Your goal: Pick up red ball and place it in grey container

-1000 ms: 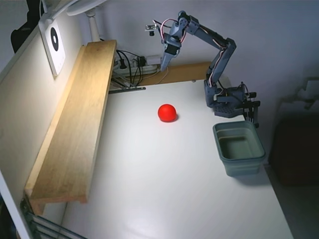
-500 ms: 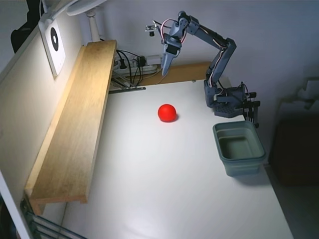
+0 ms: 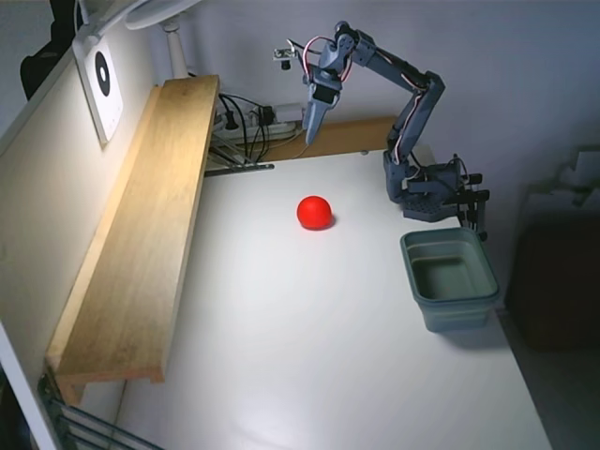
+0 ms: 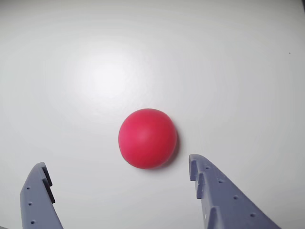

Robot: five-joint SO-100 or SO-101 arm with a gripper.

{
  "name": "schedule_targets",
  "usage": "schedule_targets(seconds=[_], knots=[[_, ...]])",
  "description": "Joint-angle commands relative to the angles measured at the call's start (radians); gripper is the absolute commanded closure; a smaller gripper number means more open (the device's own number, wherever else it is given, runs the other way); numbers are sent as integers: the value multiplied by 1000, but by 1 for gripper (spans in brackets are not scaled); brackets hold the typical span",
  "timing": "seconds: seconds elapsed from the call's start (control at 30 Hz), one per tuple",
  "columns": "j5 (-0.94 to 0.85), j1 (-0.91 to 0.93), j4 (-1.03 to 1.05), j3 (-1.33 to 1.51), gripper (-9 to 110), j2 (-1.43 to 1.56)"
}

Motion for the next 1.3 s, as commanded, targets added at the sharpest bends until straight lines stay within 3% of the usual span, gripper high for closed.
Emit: schedule_targets(seconds=[0.0, 1.27], knots=[[2, 1, 4, -2, 63, 27], [2, 1, -93, 261, 63, 132]])
